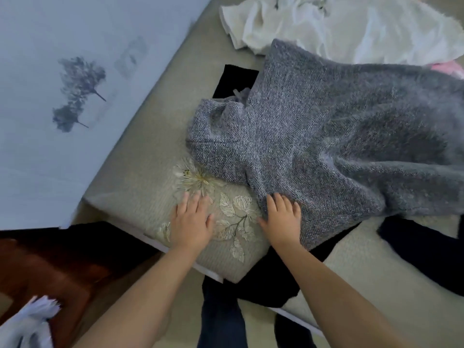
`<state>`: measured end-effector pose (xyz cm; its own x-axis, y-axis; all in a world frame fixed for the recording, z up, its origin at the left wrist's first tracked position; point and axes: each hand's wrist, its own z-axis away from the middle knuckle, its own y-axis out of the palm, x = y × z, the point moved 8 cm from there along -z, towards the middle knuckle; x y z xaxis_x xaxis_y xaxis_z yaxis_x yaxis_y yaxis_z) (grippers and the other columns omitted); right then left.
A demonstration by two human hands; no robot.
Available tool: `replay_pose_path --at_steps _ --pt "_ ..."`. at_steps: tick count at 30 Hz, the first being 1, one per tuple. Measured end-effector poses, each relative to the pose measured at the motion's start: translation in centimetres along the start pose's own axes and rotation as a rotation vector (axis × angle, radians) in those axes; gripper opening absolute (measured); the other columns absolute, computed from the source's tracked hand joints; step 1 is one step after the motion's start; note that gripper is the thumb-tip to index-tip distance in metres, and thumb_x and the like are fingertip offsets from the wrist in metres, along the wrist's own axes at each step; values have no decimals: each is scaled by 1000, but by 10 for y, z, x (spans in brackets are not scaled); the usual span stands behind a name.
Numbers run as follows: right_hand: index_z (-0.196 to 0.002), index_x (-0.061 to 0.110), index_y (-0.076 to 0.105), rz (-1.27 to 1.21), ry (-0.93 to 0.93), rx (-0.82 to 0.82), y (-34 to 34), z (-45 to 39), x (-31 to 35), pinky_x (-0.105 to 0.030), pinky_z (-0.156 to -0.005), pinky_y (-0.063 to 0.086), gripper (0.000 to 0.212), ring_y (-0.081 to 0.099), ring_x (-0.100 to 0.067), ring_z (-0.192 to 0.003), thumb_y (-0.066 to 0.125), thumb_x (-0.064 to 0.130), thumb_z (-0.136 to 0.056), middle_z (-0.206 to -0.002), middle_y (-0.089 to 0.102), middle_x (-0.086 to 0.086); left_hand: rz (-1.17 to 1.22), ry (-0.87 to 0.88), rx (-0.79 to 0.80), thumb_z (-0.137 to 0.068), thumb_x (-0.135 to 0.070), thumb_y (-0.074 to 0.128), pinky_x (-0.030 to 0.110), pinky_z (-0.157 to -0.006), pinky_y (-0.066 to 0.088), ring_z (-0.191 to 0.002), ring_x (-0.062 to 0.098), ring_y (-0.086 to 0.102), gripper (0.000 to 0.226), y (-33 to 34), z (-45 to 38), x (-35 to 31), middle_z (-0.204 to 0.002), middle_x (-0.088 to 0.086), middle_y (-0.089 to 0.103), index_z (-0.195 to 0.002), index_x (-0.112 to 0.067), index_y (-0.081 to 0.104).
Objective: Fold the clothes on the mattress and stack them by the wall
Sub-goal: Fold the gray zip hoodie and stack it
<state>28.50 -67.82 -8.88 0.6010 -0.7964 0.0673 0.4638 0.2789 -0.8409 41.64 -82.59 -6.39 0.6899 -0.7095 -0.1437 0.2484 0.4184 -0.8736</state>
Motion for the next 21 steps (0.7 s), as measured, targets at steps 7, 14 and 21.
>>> replay_pose_path --at_steps 7,14,21 --pt "-108 17 60 33 211 -88 -20 -26 -3 -41 -99 5 28 43 -22 -112 45 14 -84 -110 59 -1 105 142 -66 -97 -39 30 38 -115 6 -143 20 -1 56 -20 -64 7 -155 -3 8 -146 -22 10" --pt "-146 22 14 50 79 -71 -14 -47 23 -44 -109 4 64 19 -19 -136 46 36 -92 -149 20 -1 -58 205 -115 -94 -28 45 40 -114 6 -143 20 6 56 -20 -124 -2 -154 1 16 -145 -20 22" --pt "-120 17 61 -438 99 -98 -51 -64 -29 -30 -103 20 35 54 -21 -113 57 12 -85 -117 64 -3 293 338 -271 -73 20 56 47 -91 42 -103 41 56 35 -52 -120 -15 -104 24 65 -105 9 64"
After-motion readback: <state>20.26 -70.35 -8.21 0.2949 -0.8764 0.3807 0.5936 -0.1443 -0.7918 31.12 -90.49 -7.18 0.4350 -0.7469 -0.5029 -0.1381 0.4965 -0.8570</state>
